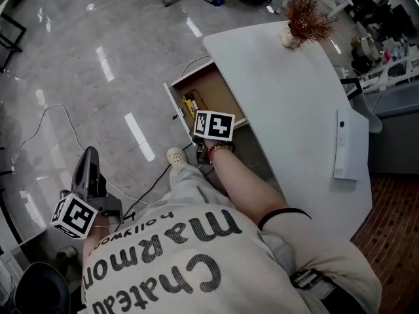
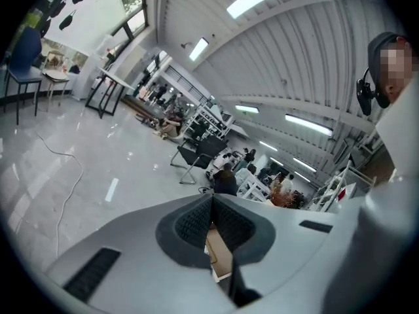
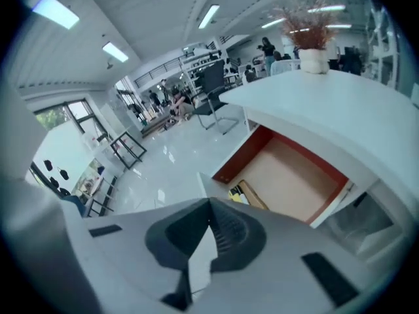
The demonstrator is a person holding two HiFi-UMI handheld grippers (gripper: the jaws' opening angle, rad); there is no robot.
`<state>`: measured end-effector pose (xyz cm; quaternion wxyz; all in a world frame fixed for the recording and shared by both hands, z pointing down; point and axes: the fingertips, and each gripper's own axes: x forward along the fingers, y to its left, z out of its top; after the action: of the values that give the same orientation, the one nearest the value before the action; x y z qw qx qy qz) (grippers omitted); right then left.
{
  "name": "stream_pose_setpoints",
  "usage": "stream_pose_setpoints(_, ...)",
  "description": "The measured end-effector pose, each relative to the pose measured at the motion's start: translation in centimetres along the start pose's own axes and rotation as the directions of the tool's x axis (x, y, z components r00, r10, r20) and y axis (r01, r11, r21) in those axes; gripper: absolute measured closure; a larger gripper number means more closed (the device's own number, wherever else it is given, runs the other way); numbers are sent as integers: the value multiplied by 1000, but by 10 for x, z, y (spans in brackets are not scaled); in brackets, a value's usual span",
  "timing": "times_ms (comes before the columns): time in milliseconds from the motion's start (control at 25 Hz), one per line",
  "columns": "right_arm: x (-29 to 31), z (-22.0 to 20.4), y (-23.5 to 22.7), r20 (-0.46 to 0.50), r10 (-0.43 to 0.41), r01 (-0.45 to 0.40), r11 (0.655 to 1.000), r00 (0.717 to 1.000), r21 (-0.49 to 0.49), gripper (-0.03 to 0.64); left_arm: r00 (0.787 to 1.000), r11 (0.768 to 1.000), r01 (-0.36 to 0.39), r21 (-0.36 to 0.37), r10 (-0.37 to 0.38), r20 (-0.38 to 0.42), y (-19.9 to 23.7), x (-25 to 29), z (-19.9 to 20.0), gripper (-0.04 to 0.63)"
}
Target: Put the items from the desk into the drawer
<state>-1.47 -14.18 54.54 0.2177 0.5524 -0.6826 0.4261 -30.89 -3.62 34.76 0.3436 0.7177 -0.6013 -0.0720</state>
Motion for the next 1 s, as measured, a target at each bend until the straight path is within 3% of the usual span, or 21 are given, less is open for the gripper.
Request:
stream_pose_setpoints(200, -67, 23, 34, 197, 97, -117, 989, 976, 91, 614, 996, 997, 69, 39, -71, 45, -17, -35, 11, 594)
stream_pose_setpoints(560, -177, 37, 75, 437, 205, -268, 959, 876, 87, 614, 979, 980, 183, 82, -189, 73, -48, -71, 9, 594)
stream_pose_setpoints(800, -245, 57, 92, 553, 224, -283, 959, 802, 23, 614, 980, 966, 192, 174, -198, 20, -74, -68, 2, 594)
stream_pose_setpoints(1000, -279, 70, 88, 608, 230, -234, 969, 760, -74, 614, 975, 958, 221, 180, -222, -13, -97, -60, -12, 594)
